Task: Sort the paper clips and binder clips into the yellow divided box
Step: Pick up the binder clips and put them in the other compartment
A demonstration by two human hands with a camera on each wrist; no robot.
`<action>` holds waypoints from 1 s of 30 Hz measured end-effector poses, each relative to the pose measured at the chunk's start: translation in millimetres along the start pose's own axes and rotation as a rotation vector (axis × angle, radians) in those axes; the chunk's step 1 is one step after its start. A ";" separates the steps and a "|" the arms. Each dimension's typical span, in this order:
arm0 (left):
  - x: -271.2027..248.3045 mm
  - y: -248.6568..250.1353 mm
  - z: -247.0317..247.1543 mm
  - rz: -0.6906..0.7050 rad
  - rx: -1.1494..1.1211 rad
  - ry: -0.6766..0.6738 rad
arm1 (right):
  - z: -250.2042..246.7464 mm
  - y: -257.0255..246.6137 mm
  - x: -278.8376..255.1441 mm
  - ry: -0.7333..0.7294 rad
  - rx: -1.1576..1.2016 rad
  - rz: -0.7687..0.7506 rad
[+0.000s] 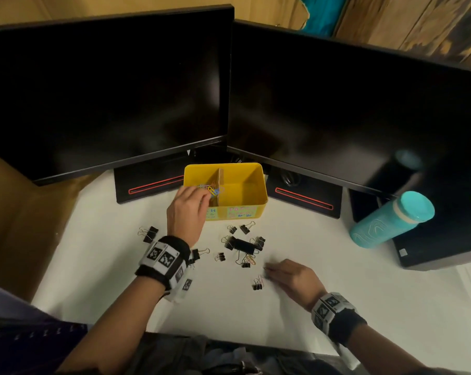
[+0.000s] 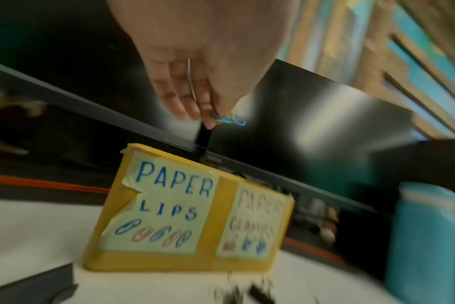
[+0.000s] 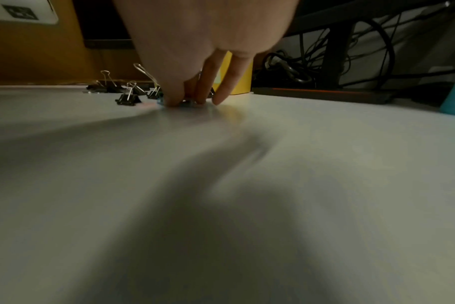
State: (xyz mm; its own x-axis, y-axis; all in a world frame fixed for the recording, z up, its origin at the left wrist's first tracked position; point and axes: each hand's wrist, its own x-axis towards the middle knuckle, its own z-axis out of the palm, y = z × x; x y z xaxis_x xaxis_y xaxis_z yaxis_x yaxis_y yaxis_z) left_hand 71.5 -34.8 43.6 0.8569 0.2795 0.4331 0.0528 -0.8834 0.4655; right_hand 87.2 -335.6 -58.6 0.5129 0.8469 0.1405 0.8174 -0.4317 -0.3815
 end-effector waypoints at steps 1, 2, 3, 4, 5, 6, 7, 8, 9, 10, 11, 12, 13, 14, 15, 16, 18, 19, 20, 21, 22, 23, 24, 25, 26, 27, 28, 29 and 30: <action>6.3 -4.7 0.2 -0.041 -0.021 0.023 | 1.4 -1.7 2.4 0.010 -0.007 -0.002; 12.2 -9.6 1.0 -0.079 -0.026 0.037 | 3.3 -2.7 5.1 0.019 -0.004 0.007; 17.1 -14.2 2.6 -0.115 -0.011 0.030 | 5.3 -3.4 8.0 0.030 0.006 0.025; 20.6 -17.8 4.6 -0.149 0.023 -0.003 | 6.5 -4.0 11.4 0.039 0.018 0.053; 22.1 -20.7 6.3 -0.179 0.067 -0.041 | 7.1 -4.1 15.7 0.050 0.032 0.085; 21.6 -22.9 7.7 -0.199 0.104 -0.057 | 5.7 -5.5 21.2 0.067 0.051 0.117; 18.9 -24.9 7.9 -0.208 0.120 -0.044 | 2.6 -7.7 27.8 0.098 0.080 0.145; 15.0 -25.7 6.4 -0.210 0.113 -0.010 | -3.8 -12.5 36.7 0.141 0.119 0.163; 9.9 -26.2 3.4 -0.209 0.091 0.037 | -12.4 -19.2 49.1 0.190 0.160 0.162; 3.6 -26.5 0.2 -0.207 0.058 0.082 | -21.4 -26.2 65.3 0.243 0.207 0.145; -4.1 -26.9 -2.5 -0.202 0.024 0.118 | -30.5 -34.0 84.8 0.302 0.248 0.127; -12.7 -26.9 -4.9 -0.192 -0.009 0.140 | -38.4 -41.3 106.8 0.353 0.284 0.115; -21.9 -26.6 -5.6 -0.181 -0.034 0.143 | -44.9 -47.3 130.5 0.391 0.310 0.111; -31.2 -26.0 -4.8 -0.172 -0.047 0.124 | -49.5 -51.9 154.6 0.411 0.330 0.119; -40.4 -24.9 -3.0 -0.161 -0.051 0.091 | -51.5 -54.2 178.0 0.409 0.346 0.139; -48.9 -23.9 0.3 -0.150 -0.056 0.045 | -53.9 -56.1 199.1 0.376 0.360 0.169; -63.8 -18.8 7.2 -0.116 -0.067 -0.073 | -58.3 -57.1 228.3 0.229 0.382 0.236; -69.7 -15.0 10.4 -0.093 -0.075 -0.144 | -60.4 -55.7 234.6 0.173 0.377 0.258; -74.0 -11.1 13.6 -0.071 -0.087 -0.226 | -63.3 -52.4 235.2 0.167 0.359 0.264; -77.2 -6.7 17.1 -0.043 -0.101 -0.311 | -66.5 -47.5 229.9 0.211 0.330 0.256; -79.7 -2.8 21.4 -0.009 -0.111 -0.395 | -69.3 -41.4 219.3 0.282 0.298 0.235; -81.9 1.0 26.5 0.026 -0.122 -0.469 | -70.9 -35.3 204.5 0.347 0.279 0.219; -83.5 4.8 31.5 0.048 -0.130 -0.536 | -70.9 -28.8 185.6 0.378 0.273 0.215; -85.0 7.8 37.0 0.062 -0.138 -0.592 | -68.1 -22.0 164.3 0.369 0.254 0.224; -86.2 11.2 41.4 0.071 -0.140 -0.638 | -64.0 -16.3 141.2 0.319 0.227 0.238; -87.8 13.8 46.4 0.079 -0.142 -0.667 | -58.0 -9.9 117.7 0.223 0.199 0.253; -88.8 16.0 50.0 0.082 -0.137 -0.681 | -52.0 -5.9 94.9 0.095 0.179 0.250; -89.2 17.5 52.5 0.086 -0.130 -0.675 | -44.1 -2.8 74.7 -0.046 0.159 0.229; -88.0 18.7 53.3 0.085 -0.122 -0.654 | -35.6 -0.8 58.2 -0.177 0.147 0.198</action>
State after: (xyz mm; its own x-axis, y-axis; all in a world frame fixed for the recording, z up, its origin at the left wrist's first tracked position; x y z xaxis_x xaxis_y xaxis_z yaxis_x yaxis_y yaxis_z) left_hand 24.4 -96.0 -26.9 0.9919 -0.1084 -0.0666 -0.0541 -0.8330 0.5507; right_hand 125.7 -297.0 -17.6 0.5945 0.7970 -0.1063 0.6524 -0.5554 -0.5157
